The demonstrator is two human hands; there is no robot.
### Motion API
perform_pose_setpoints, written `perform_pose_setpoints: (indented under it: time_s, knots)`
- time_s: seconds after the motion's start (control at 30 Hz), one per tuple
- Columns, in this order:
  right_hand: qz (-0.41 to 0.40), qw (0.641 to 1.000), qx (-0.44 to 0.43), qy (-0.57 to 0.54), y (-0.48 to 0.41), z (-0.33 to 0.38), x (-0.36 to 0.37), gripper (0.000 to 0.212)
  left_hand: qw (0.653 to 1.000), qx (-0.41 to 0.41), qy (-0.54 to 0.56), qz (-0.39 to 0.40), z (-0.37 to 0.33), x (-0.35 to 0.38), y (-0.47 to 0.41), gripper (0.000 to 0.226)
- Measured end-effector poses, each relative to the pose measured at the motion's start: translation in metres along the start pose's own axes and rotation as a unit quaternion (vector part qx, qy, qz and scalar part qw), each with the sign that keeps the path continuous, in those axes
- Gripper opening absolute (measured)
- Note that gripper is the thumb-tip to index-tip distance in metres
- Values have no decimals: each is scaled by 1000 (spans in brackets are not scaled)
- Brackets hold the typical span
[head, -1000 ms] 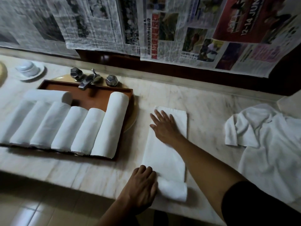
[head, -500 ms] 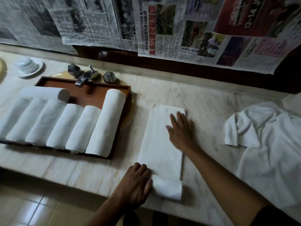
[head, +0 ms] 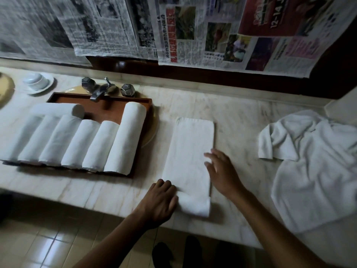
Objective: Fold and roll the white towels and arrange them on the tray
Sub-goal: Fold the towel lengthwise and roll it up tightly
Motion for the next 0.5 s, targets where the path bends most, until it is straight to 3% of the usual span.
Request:
perform_pose_setpoints:
  time_s: [0.13,0.3,0.5]
  knots:
    - [33,999,-39,-17,89,32,4,43,1000,-11,0,17,0,0,3,36]
    - [71,982,-115,129,136,39,34,63,998,-26,-17,51,4,-3,3,44]
    - [79,976,-98,176,151,43,41,69,996,-49,8,75,8,-1,16,50]
Point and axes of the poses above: each hand's wrist, its own y-axis away from the middle knuckle, its own x-axis out of the palm, z = x × y, the point moved 5 cm from there along -y, towards the middle knuckle, and after that the axes turned 6 degrees about y, right-handed, at the moved point
